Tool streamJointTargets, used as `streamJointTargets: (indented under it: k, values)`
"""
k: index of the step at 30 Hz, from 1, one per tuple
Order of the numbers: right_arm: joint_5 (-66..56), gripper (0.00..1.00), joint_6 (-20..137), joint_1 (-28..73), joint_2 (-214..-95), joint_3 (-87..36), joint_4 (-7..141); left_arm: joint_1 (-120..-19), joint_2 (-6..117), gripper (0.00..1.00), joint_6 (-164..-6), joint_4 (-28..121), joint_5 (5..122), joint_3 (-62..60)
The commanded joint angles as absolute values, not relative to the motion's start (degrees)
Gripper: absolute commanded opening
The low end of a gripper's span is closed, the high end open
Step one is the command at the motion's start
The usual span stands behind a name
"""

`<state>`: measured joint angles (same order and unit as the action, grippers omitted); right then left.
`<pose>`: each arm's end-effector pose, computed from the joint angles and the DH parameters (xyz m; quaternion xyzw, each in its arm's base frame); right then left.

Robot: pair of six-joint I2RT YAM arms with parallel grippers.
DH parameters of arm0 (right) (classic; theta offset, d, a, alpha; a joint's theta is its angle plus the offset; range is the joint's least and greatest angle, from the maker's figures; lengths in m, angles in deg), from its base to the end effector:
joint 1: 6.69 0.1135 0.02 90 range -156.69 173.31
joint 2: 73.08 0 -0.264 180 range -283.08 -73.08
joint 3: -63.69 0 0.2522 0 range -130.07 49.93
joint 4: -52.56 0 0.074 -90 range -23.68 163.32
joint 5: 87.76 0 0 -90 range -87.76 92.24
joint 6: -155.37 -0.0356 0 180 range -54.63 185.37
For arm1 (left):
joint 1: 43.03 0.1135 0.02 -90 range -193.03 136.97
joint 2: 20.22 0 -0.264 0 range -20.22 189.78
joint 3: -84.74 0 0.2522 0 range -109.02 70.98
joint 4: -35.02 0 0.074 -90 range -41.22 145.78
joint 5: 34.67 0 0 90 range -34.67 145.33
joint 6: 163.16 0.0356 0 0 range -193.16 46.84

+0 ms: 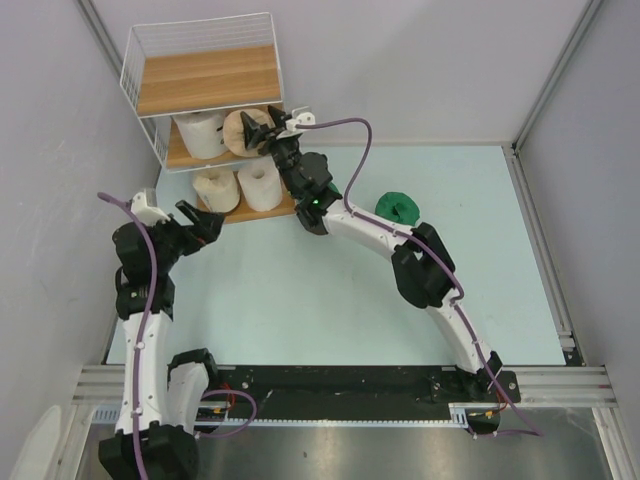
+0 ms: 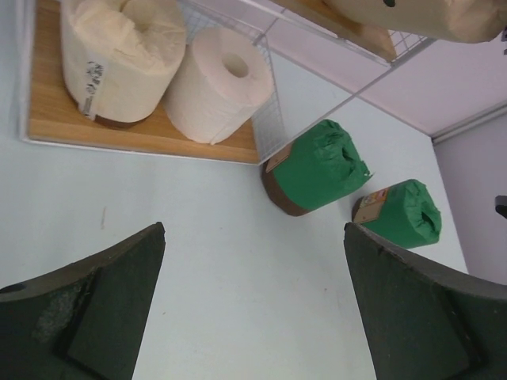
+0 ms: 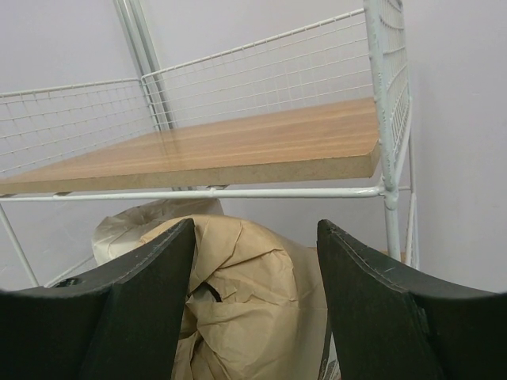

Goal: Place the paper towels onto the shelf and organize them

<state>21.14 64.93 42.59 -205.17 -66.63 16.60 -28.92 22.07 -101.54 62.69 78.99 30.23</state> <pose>0.3598 0.4003 0.3621 -0.0587 0.4803 0.2968 0.8233 0.1722 0.0286 0.3161 -0.1665 0.7709 -0.2355 0.5679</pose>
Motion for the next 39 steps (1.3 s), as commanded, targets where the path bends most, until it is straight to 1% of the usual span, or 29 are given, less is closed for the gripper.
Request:
streamJointTargets:
  k: [1,4,8,11,13,23,32,39]
  values:
    - [19.7,0.67,63.6,41.3,-202.8,-68.3,18.7,-29.1,25.0,1.00,-107.1,50.6,88.1,31.8]
    - [19.0,0.67,62.6,40.6,-202.5,-68.6,19.8,-31.9,29.4,1.00,-110.2,42.2,89.3,29.9]
    - [17.8,0.67,62.0,40.2,-203.0,-70.0,21.8,-38.9,34.7,1.00,-112.1,38.1,87.3,24.7]
    - [17.3,0.67,61.7,39.9,-202.9,-70.4,22.7,-41.0,39.2,1.00,-113.8,35.9,86.1,21.7]
    - [17.0,0.67,61.7,39.9,-202.9,-70.4,23.1,-41.3,42.4,1.00,-114.6,34.0,85.8,20.4]
    - [15.8,0.67,60.6,39.8,-203.9,-71.7,24.4,-42.1,50.7,1.00,-113.2,32.7,82.8,14.4]
    - [15.2,0.67,60.6,40.1,-205.4,-74.6,25.9,-42.7,56.3,1.00,-111.7,34.1,80.6,10.7]
    - [14.8,0.67,60.6,40.2,-205.0,-74.2,26.2,-42.6,58.9,1.00,-110.3,36.3,78.1,7.2]
